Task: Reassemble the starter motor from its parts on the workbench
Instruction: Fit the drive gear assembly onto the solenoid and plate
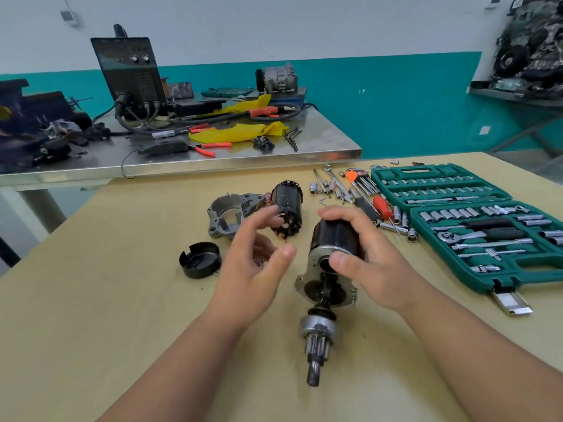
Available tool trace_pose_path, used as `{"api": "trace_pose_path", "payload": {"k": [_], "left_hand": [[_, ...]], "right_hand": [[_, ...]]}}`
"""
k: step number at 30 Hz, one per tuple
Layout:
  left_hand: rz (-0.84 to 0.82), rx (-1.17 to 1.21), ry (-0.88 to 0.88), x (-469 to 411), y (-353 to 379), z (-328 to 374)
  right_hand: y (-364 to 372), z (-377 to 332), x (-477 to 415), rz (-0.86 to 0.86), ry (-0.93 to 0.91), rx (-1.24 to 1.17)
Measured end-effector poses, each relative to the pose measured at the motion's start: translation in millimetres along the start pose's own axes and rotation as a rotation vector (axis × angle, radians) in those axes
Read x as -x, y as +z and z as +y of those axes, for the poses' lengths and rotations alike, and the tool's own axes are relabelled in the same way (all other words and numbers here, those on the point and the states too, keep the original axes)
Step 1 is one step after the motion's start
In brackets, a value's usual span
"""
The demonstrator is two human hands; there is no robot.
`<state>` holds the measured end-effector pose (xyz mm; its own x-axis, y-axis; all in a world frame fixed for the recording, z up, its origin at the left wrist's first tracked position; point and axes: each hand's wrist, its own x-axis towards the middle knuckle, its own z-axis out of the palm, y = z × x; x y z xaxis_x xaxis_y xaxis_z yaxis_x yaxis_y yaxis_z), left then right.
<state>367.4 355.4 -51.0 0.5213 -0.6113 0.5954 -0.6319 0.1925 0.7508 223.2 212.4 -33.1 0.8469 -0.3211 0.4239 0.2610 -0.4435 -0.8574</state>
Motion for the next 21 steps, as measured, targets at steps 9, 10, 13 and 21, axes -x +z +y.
{"api": "trace_pose_path", "payload": {"k": [9, 10, 13, 21], "left_hand": [[-0.306, -0.957, -0.170, -13.0, -109.1, -76.0], [-0.313, -0.937, -0.254, -12.8, -114.3, -79.5], [-0.193, -0.818, -0.378, -13.1, -125.8, -84.1], [-0.303, -0.965, -0.083, -25.3, -73.1, -63.7]], "right_hand": [[2.6, -0.2, -2.0, -0.018, -0.025, 0.139], [4.3, -0.1, -2.2, -0.023, -0.033, 0.146], [7.6, 0.0, -3.2, -0.019, -0.037, 0.143], [10.5, 0.0, -4.2, 0.000, -0.029, 0.141]]}}
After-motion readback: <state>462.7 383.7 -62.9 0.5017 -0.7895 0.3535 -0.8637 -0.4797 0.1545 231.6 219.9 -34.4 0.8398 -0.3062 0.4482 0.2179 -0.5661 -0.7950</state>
